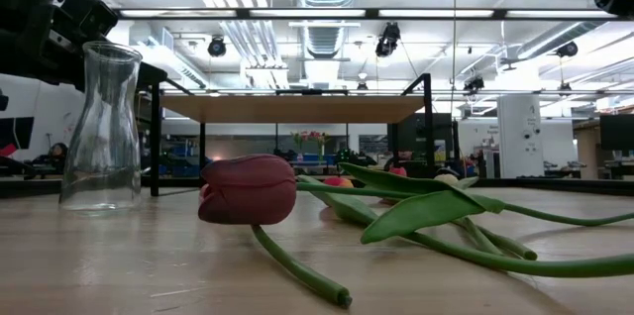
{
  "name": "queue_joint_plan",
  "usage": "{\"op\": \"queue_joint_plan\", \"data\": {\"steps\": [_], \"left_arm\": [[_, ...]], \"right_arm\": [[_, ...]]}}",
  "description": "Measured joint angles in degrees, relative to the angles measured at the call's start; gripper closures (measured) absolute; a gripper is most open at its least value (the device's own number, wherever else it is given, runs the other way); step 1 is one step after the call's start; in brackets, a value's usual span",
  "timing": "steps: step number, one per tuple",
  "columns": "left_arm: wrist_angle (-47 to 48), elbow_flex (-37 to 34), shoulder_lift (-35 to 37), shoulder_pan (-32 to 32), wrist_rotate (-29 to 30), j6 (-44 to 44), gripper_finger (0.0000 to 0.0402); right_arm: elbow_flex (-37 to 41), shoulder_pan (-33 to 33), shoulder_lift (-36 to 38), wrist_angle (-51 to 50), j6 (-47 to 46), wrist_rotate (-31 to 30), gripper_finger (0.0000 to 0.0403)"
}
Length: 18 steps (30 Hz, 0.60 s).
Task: Pick and place flowers into a vace then onto a shelf
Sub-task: Put the top dark red flower into the right transparent flower vase
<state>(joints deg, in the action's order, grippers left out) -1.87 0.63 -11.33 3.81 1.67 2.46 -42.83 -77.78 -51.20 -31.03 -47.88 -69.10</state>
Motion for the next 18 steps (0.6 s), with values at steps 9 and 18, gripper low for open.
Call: {"op": "queue_joint_plan", "data": {"steps": [9, 18], "left_arm": [[0.00, 0.01, 0.00, 0.01, 0.00, 0.02, 0.0396], [0.00, 0.00, -0.02, 0.02, -0.02, 0.00, 0.0396]], "right_arm": [[0.00, 0.00, 0.09, 0.03, -2.27, 2.81, 0.0390], [0.00, 0.00, 0.17, 0.00, 0.36, 10.36, 0.0356]]}}
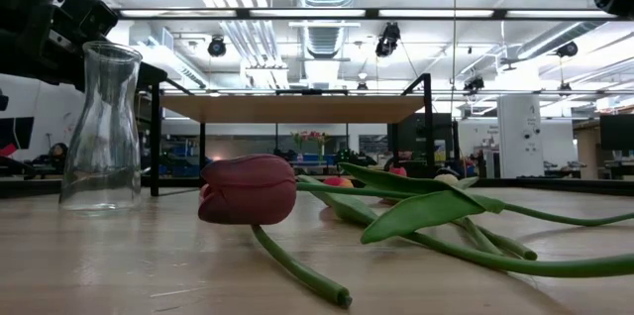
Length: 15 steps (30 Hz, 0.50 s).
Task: Pick and place flowers into a vace then onto a shelf
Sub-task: Put the top dark red flower into the right transparent flower vase
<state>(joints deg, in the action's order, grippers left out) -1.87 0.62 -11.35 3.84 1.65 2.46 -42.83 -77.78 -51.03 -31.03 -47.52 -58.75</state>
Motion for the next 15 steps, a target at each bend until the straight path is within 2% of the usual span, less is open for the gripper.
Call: {"op": "queue_joint_plan", "data": {"steps": [7, 15], "left_arm": [[0.00, 0.02, 0.00, 0.00, 0.01, 0.02, 0.0396], [0.00, 0.01, 0.01, -0.02, 0.01, 0.01, 0.0396]], "right_arm": [[0.00, 0.02, 0.02, 0.02, -0.36, 10.49, 0.0322], [0.00, 0.04, 0.84, 0.07, -0.55, 13.64, 0.0283]]}}
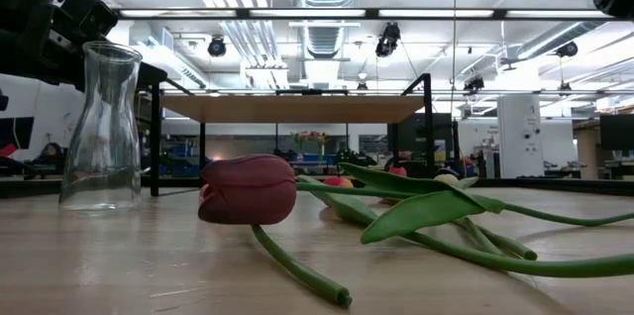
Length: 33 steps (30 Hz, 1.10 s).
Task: Pick and place flowers into a vace then onto a shelf
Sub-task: Put the top dark red flower into the right transparent flower vase, then put the white flower into the right transparent flower vase
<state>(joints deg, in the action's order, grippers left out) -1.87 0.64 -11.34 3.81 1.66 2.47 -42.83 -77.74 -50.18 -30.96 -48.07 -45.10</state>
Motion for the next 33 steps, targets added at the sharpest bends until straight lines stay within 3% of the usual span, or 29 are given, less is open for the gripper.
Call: {"op": "queue_joint_plan", "data": {"steps": [8, 18, 23, 33], "left_arm": [[-0.01, 0.01, 0.00, 0.00, 0.00, 0.00, 0.0396], [0.00, 0.01, 0.01, 0.01, 0.01, 0.00, 0.0396], [-0.02, 0.00, 0.01, 0.01, 0.01, 0.00, 0.0396], [-0.01, 0.00, 0.01, 0.01, 0.00, 0.00, 0.0396]], "right_arm": [[-3.39, -0.02, 2.26, -0.19, -1.47, 9.10, 0.0231], [-13.50, -0.02, 2.90, -4.89, 4.58, 8.86, 0.0225], [-17.84, 0.01, 2.83, -6.79, 9.35, 2.02, 0.0225], [-23.52, 0.16, 2.43, -7.82, 13.83, -17.46, 0.0229]]}}
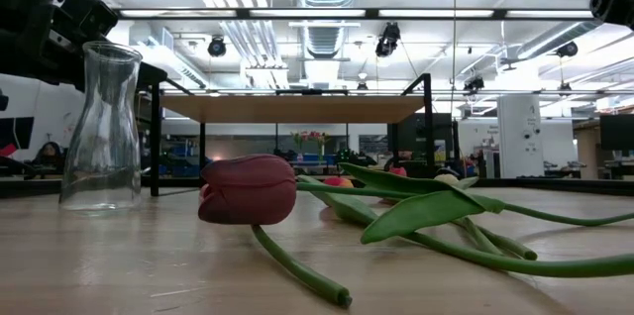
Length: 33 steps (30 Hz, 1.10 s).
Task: Pick and place flowers into a vace then onto a shelf
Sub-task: Put the white flower into the right transparent flower vase
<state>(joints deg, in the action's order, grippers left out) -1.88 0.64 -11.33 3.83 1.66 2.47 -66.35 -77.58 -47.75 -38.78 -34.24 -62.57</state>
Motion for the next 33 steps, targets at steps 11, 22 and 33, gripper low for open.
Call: {"op": "queue_joint_plan", "data": {"steps": [11, 22, 33], "left_arm": [[0.00, 0.00, -0.01, -0.01, 0.01, -0.01, 0.0396], [-0.01, 0.01, -0.01, -0.01, -0.01, 0.01, 0.0396], [-0.01, 0.01, -0.02, 0.01, -0.01, -0.01, 0.0396]], "right_arm": [[-0.71, 4.83, -1.72, 0.00, 1.90, -2.88, 0.0236], [-3.05, 21.13, -7.20, -0.02, 1.89, 9.30, 0.0228], [-8.45, 36.92, -14.08, 0.05, 9.98, 25.33, 0.0197]]}}
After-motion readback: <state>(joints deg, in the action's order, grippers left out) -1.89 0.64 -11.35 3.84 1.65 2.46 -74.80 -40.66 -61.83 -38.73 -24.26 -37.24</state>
